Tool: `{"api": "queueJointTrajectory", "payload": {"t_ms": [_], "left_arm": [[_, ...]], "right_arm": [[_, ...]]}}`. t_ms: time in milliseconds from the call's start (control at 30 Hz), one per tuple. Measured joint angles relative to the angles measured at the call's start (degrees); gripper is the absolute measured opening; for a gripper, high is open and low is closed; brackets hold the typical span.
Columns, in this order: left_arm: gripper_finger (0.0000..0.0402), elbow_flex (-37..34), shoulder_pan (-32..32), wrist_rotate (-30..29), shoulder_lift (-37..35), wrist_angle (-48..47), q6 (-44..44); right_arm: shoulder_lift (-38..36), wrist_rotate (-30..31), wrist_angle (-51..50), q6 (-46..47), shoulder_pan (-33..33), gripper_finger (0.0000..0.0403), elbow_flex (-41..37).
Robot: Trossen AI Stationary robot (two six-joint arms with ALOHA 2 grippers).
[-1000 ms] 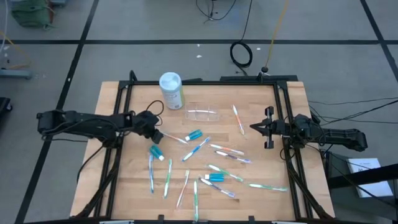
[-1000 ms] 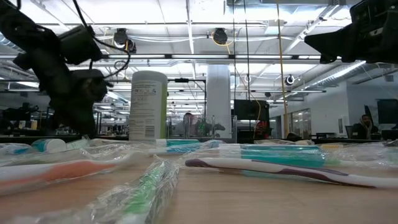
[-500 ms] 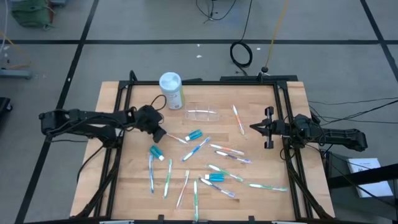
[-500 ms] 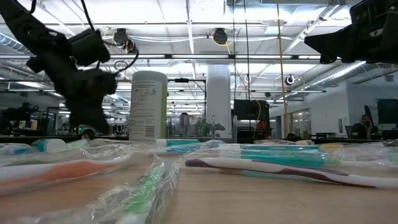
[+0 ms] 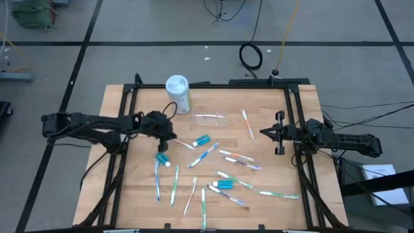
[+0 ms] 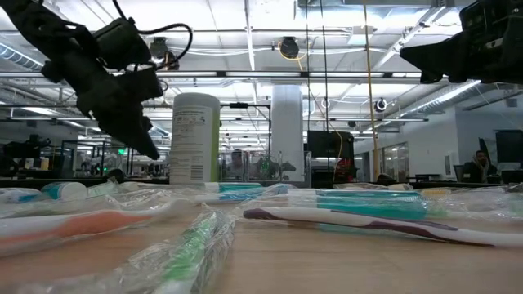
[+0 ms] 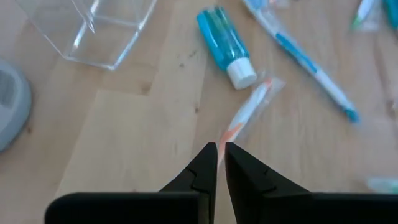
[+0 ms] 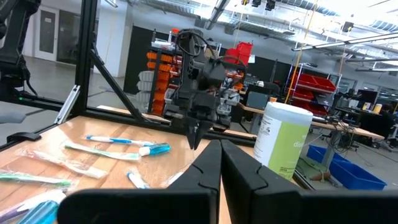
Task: Pick & Place toothbrushing station
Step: Put the orange toothbrush into the transparent organizer
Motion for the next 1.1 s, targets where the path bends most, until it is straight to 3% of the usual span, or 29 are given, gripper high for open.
{"api": "queueJointTrajectory", "payload": {"t_ms": [367,533,700,933,1100], "left_arm": [[0.0152,0.0,0.0,-4.2,6.2,-0.3,10.5],[0.0166,0.0,0.0,-10.5,8.6,-2.4,13.8],[0.0134,0.2,-0.9,-10.1,11.6,-1.4,15.6],[0.0019,0.1,-2.8,-12.8,12.8,-1.6,21.4],[0.0022,-0.1,-6.3,-22.7,11.2,-1.9,30.6]], "right_arm": [[0.0,0.0,0.0,-0.1,0.0,0.0004,0.0],[0.0,0.0,0.0,-0.1,0.0,0.0004,0.0],[0.0,0.0,0.0,0.0,0.0,0.0004,0.0],[0.0,0.0,0.0,-0.1,0.0,0.0004,0.0],[0.0,0.0,0.0,-0.1,0.0,0.0004,0.0]]}}
